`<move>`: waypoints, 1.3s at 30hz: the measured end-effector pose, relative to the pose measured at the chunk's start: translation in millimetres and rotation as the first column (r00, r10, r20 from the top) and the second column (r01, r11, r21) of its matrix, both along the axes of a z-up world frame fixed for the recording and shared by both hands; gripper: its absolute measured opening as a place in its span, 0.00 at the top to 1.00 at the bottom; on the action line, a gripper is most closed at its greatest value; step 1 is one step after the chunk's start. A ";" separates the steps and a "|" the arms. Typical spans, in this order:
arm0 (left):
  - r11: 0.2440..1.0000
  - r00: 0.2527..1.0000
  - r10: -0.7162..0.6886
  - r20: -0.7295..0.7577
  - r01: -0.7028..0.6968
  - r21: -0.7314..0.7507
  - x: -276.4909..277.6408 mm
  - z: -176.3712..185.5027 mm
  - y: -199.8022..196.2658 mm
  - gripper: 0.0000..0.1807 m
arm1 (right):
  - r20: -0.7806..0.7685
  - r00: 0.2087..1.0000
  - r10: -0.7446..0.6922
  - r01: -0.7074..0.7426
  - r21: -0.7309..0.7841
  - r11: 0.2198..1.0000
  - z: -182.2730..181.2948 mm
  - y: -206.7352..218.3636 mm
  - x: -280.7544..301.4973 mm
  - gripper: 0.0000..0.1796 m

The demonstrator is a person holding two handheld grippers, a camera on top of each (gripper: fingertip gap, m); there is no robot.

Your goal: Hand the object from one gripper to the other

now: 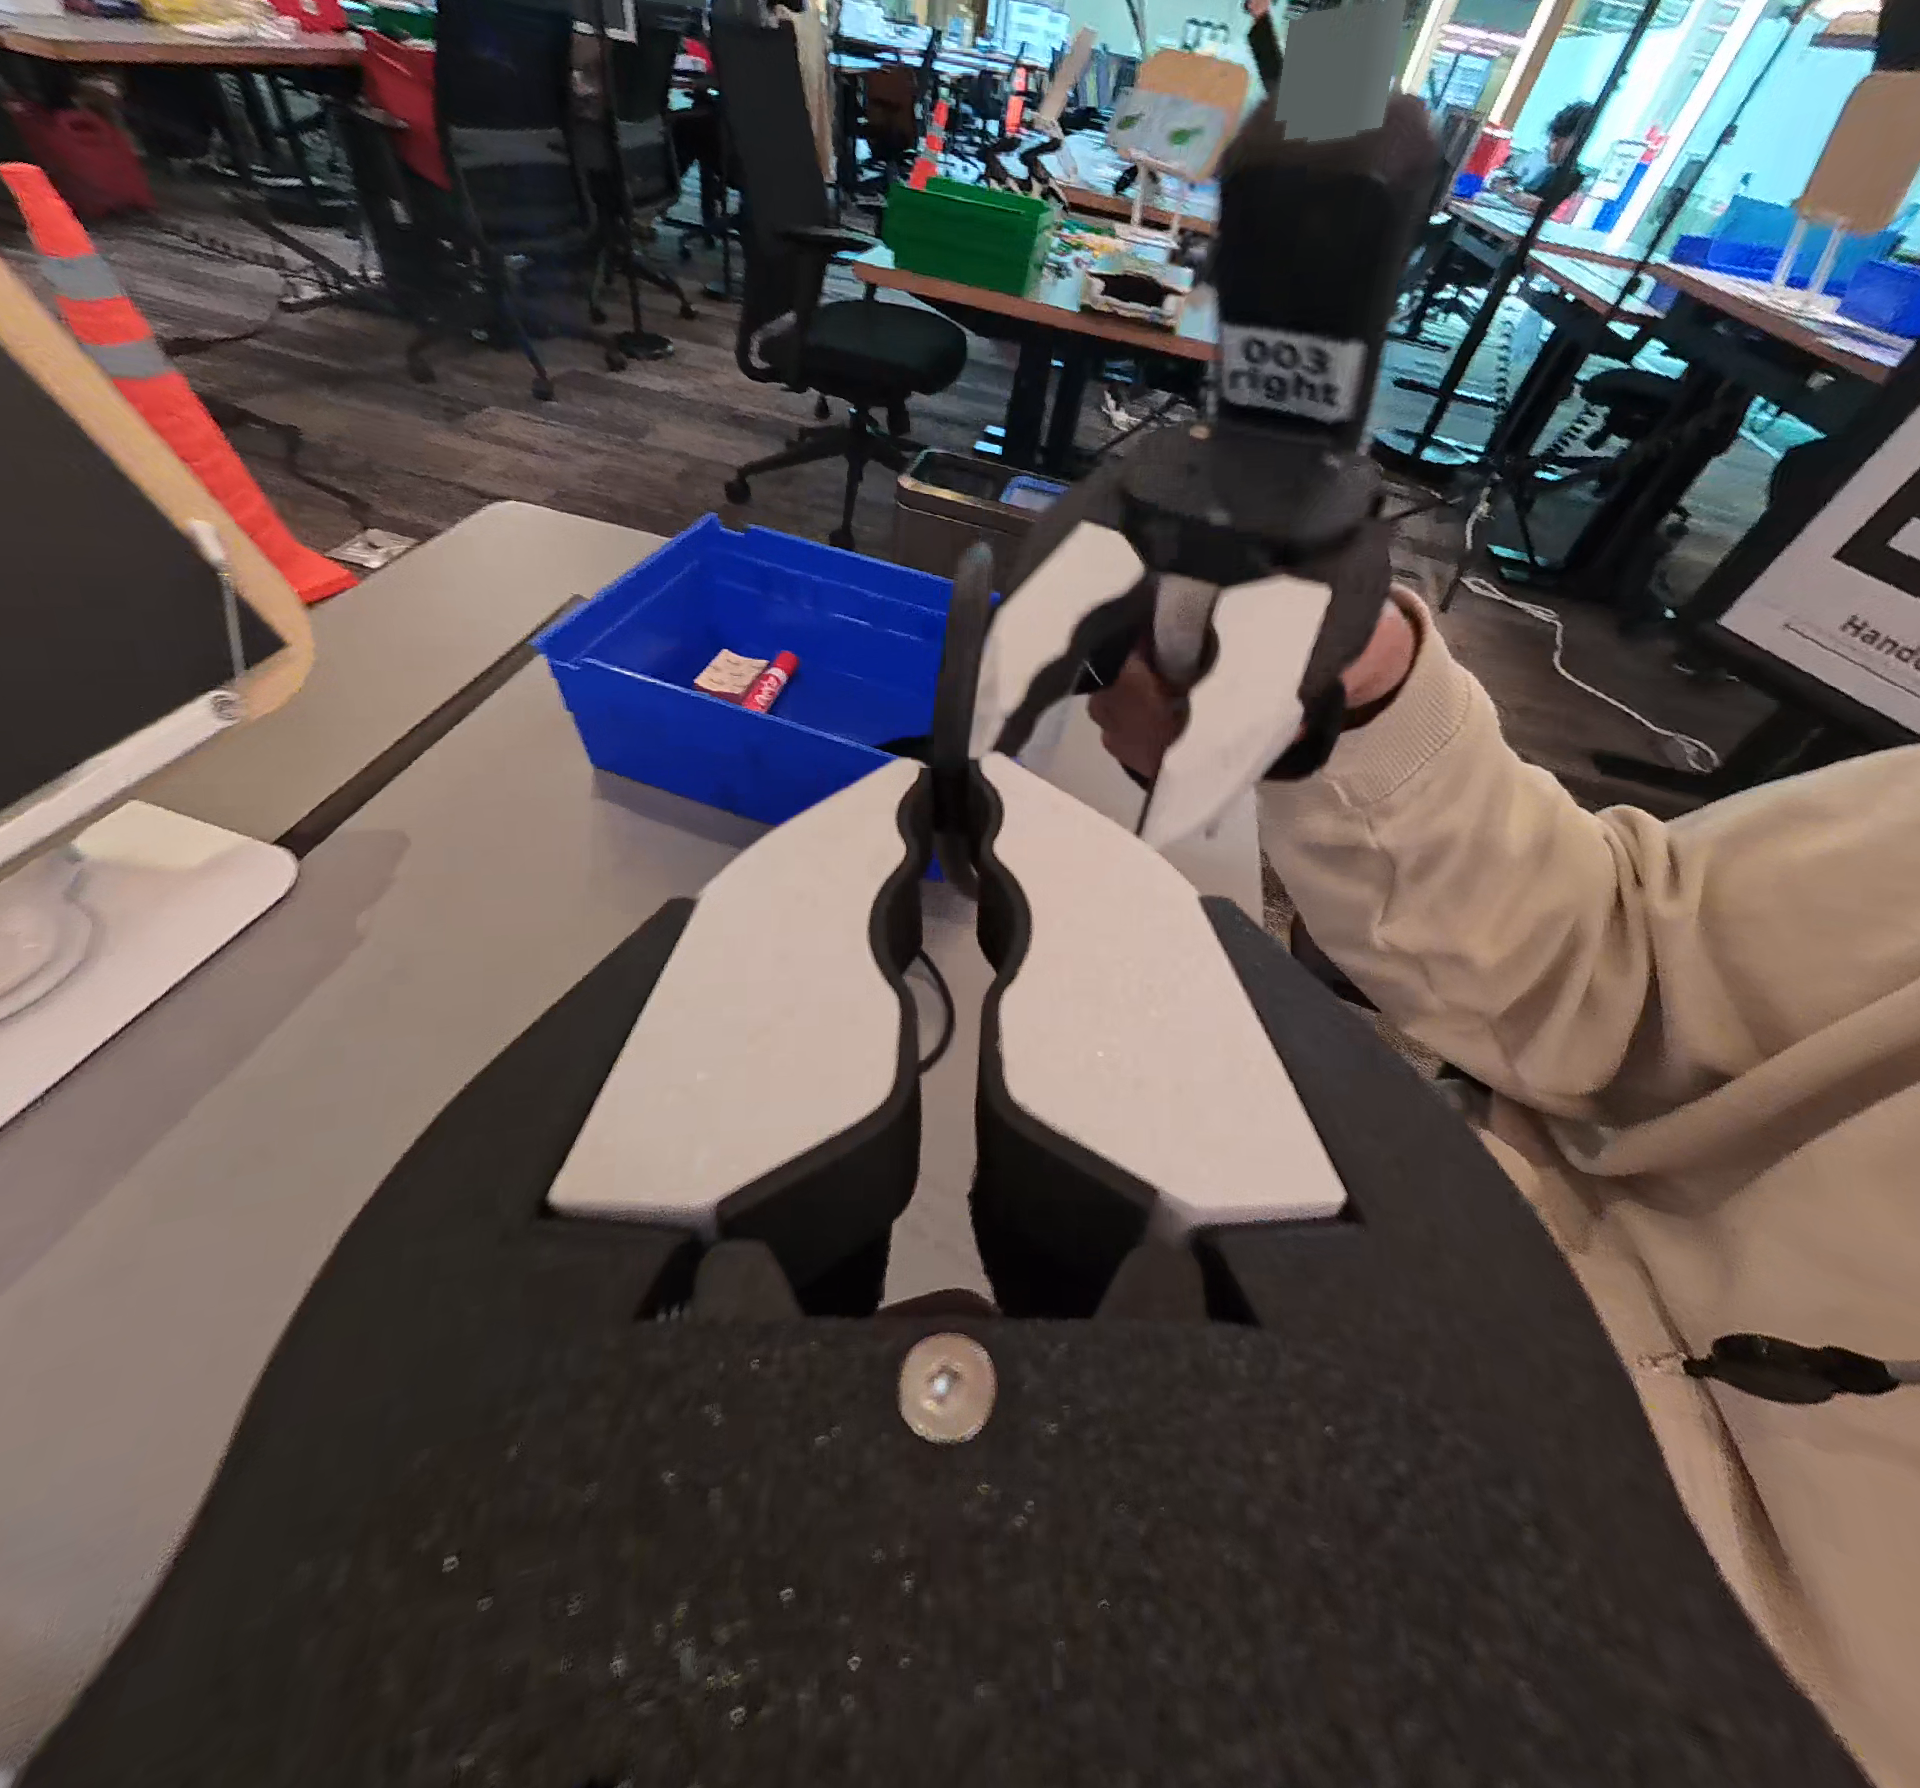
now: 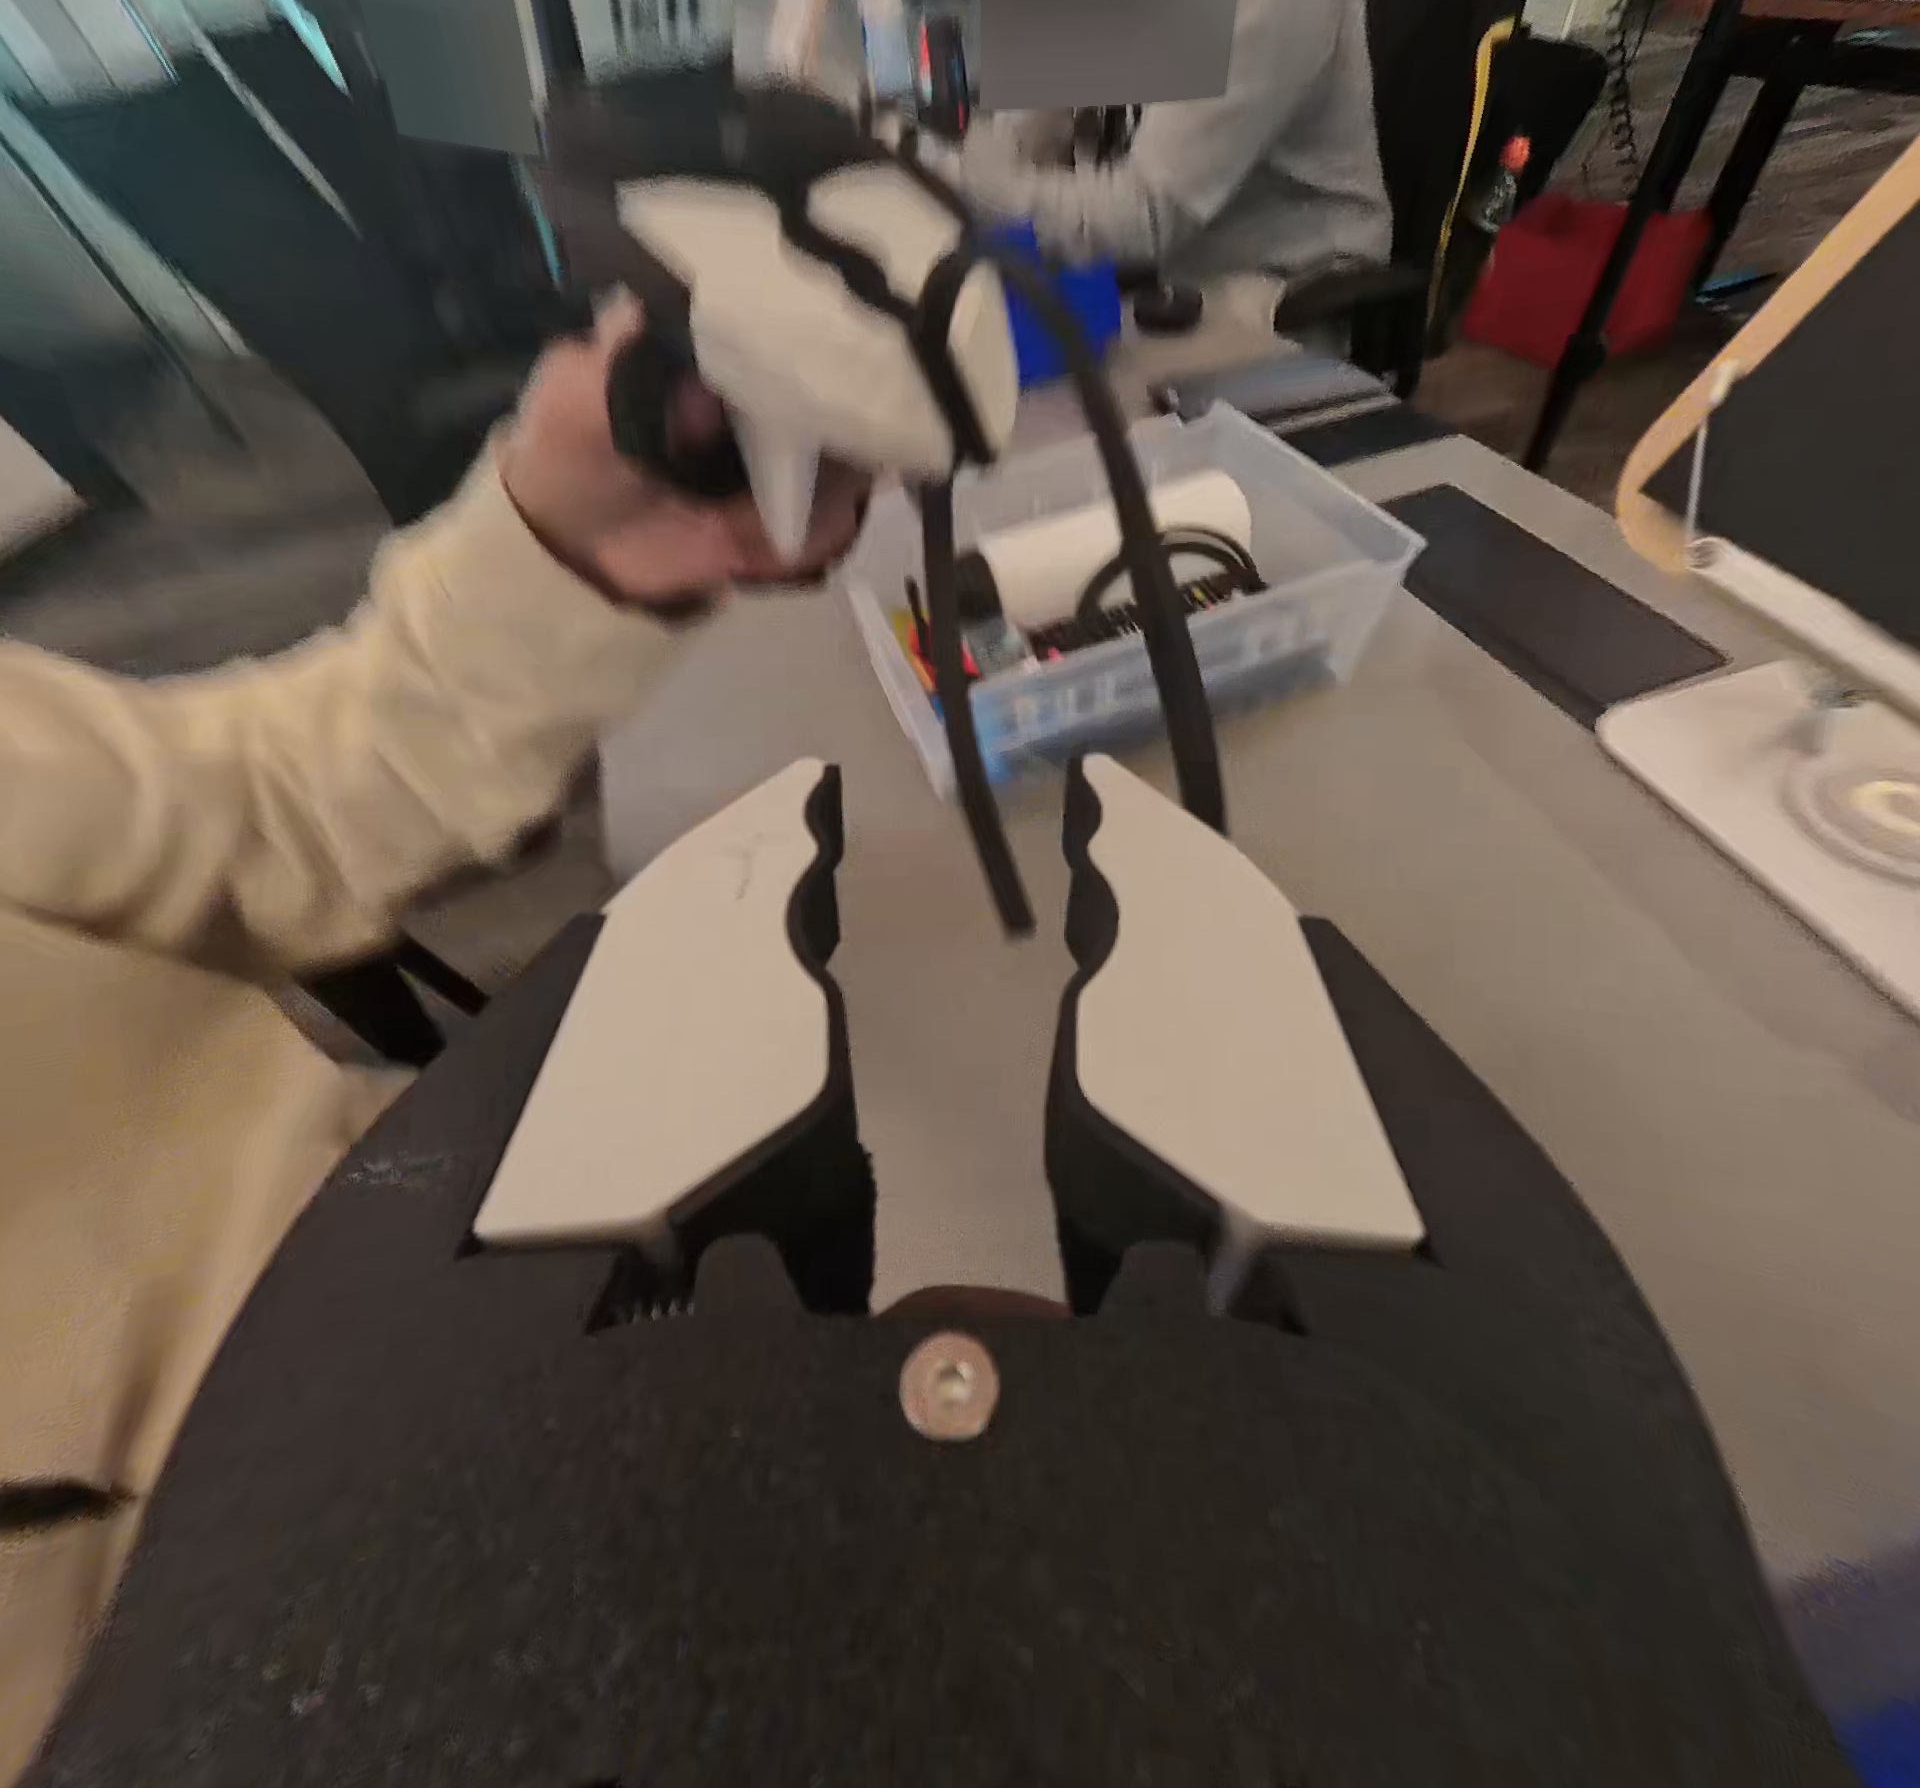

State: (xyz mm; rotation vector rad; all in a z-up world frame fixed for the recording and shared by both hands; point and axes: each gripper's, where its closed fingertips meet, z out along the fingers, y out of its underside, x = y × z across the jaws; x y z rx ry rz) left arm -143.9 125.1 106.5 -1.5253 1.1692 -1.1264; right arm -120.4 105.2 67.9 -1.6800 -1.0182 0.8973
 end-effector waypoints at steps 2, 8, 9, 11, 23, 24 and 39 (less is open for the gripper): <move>0.999 0.999 0.032 0.023 -0.032 0.007 -11.5 9.0 4.1 0.98 | 0.133 0.991 -0.009 -0.005 0.102 0.995 -11.8 -2.5 3.6 0.75; 0.993 0.989 0.095 0.113 -0.102 0.057 -43.0 47.6 0.1 0.98 | 0.305 0.951 0.051 -0.086 0.105 0.991 -53.0 -5.4 9.1 0.72; 0.992 0.986 0.103 0.127 -0.112 0.065 -48.3 54.4 -2.1 0.98 | 0.327 0.944 0.044 -0.083 0.108 0.991 -62.1 -0.1 10.9 0.71; 0.987 0.982 0.120 0.148 -0.133 0.086 -59.1 66.7 -7.2 0.98 | 0.376 0.927 0.002 -0.045 0.104 0.994 -83.2 16.3 17.1 0.70; 0.984 0.976 0.098 0.197 -0.125 0.129 -76.9 96.1 -35.1 0.97 | 0.300 0.953 -0.044 0.103 -0.183 0.978 -230.1 74.6 -44.1 0.75; 0.983 0.975 0.104 0.198 -0.131 0.129 -78.1 96.5 -34.3 0.97 | 0.280 0.960 -0.018 0.079 -0.210 0.974 -234.4 69.3 -54.8 0.75; 0.973 0.966 0.138 0.219 -0.173 0.151 -96.5 107.0 -35.6 0.97 | 0.303 0.922 0.241 -0.167 -0.250 0.954 -240.9 19.5 -86.6 1.00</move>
